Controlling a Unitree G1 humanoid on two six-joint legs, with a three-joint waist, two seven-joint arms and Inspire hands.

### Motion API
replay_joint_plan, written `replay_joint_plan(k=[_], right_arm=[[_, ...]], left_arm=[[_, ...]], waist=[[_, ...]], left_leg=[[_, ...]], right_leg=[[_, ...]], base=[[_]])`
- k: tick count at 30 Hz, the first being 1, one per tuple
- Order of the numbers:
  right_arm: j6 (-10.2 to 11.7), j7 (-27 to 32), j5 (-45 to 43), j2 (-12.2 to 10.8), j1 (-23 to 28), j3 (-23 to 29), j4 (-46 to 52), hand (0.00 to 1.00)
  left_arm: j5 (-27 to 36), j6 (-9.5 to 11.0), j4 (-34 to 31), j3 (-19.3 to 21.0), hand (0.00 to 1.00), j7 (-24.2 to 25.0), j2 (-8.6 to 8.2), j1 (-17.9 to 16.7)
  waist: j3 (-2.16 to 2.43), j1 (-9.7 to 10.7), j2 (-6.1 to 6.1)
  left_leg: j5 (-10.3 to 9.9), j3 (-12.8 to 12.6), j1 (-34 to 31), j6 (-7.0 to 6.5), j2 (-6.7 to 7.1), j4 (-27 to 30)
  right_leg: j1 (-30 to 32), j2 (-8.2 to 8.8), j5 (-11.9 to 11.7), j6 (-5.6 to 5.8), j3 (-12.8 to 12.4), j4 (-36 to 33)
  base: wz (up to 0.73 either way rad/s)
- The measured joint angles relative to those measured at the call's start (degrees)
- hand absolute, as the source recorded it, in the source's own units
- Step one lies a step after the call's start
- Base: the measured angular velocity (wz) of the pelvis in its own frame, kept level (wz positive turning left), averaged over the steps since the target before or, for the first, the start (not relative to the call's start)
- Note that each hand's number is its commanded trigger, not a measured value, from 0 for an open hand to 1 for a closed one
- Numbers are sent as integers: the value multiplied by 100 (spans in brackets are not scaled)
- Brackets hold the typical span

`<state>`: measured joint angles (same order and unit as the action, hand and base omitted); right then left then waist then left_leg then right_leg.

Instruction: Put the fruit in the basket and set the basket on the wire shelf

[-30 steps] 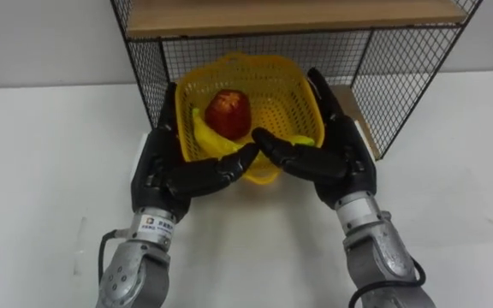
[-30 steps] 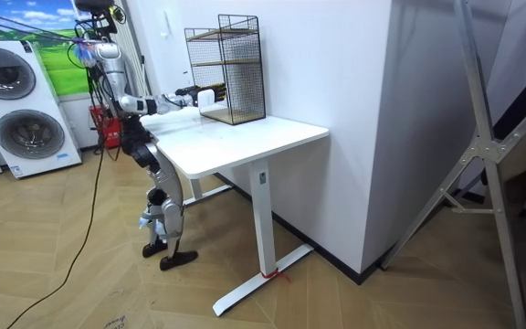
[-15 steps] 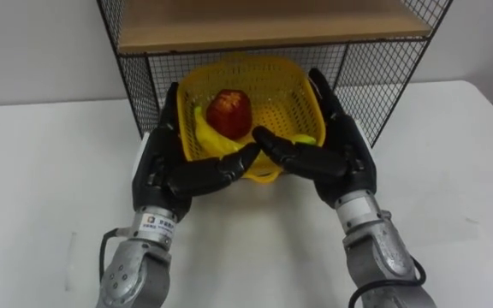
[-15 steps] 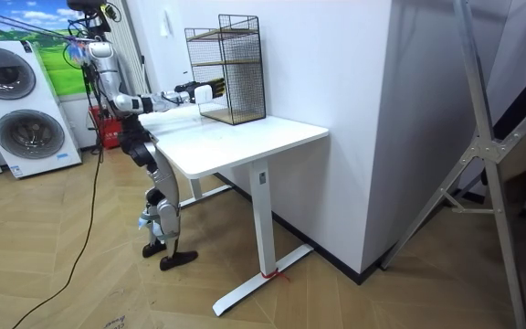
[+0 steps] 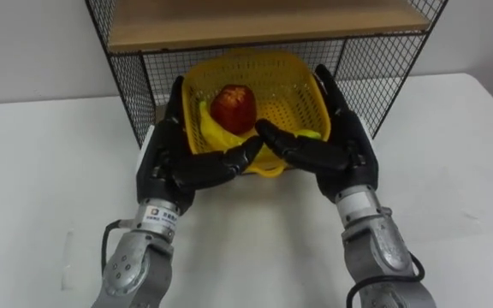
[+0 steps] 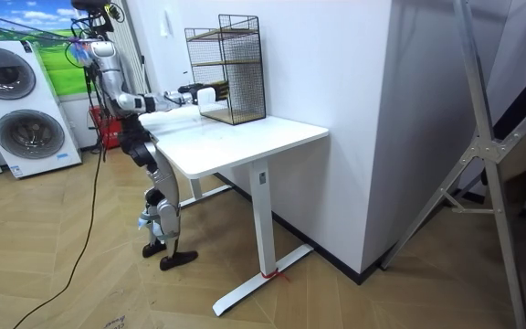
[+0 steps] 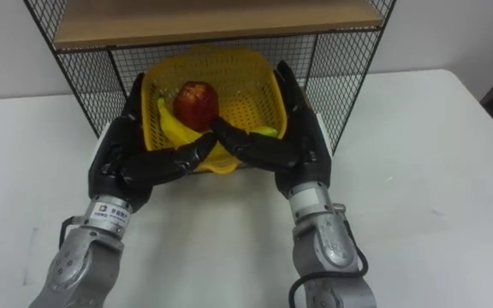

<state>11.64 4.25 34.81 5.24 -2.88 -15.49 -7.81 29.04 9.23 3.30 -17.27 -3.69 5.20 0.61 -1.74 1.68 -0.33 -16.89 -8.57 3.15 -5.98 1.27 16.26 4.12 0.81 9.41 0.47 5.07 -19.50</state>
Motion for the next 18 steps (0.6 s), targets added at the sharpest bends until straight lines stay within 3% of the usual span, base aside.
replay_joint_plan(k=[9,14,18], right_arm=[[-741,279,145,-33,-1009,219,-1028,0],[-1109,528,305,-62,-1562,341,-1153,0],[-1395,662,446,-52,-2108,431,-1570,0]], left_arm=[[16,-779,764,274,0,-241,-71,870],[80,-1089,1414,655,0,-461,-357,1717],[242,-1327,1774,811,0,-613,-414,2111]], waist=[[20,-47,-51],[30,-77,-82],[57,-85,-131]], left_leg=[[78,57,85,9,8,6],[130,65,216,27,3,-67],[158,65,259,41,7,-89]], right_leg=[[-124,36,-39,-20,70,141],[-241,51,-70,-39,109,198],[-276,50,-75,-47,112,198]], base=[[3],[1],[0]])
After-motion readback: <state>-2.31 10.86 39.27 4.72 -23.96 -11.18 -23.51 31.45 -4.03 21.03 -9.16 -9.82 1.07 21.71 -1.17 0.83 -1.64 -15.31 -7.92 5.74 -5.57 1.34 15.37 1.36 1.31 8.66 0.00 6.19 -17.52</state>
